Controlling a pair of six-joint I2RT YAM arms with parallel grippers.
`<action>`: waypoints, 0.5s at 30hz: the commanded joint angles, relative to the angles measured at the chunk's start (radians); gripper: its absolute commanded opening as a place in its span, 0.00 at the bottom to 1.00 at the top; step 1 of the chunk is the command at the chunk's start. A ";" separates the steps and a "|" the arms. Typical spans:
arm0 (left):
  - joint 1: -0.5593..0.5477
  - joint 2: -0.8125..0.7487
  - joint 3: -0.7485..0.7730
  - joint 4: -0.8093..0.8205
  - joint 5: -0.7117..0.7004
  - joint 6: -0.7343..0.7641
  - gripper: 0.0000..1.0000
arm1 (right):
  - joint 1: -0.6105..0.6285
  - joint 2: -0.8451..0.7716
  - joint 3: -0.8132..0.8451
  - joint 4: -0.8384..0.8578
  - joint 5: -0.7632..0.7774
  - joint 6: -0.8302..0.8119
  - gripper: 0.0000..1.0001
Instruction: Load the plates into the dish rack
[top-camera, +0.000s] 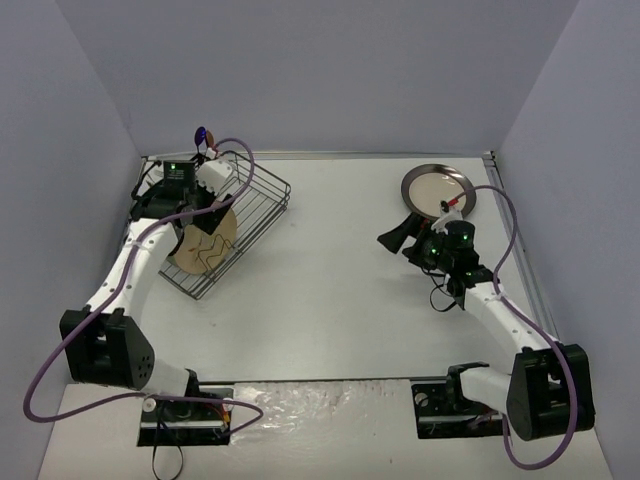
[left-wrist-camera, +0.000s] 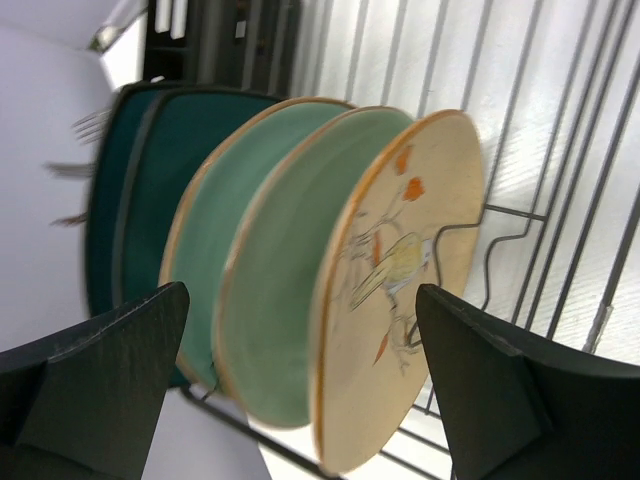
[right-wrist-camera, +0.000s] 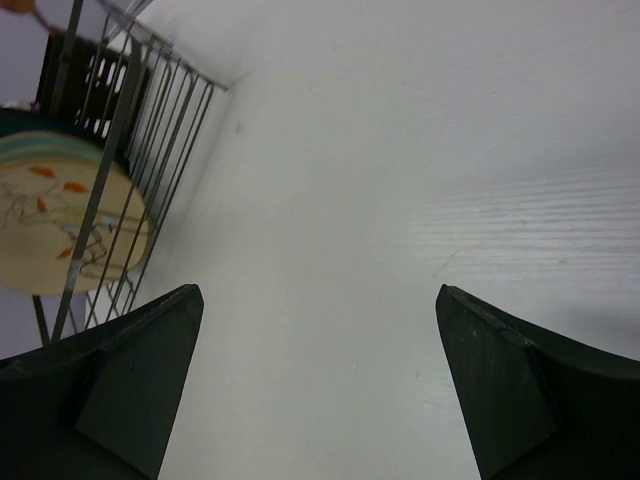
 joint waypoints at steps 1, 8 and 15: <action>0.006 -0.153 0.104 0.055 -0.167 -0.172 0.97 | -0.107 0.051 0.061 -0.013 0.214 0.043 1.00; 0.005 -0.430 -0.030 0.063 -0.155 -0.497 0.97 | -0.271 0.164 0.087 0.064 0.339 0.101 1.00; 0.005 -0.724 -0.363 0.156 -0.020 -0.663 0.97 | -0.356 0.400 0.172 0.230 0.295 0.155 0.95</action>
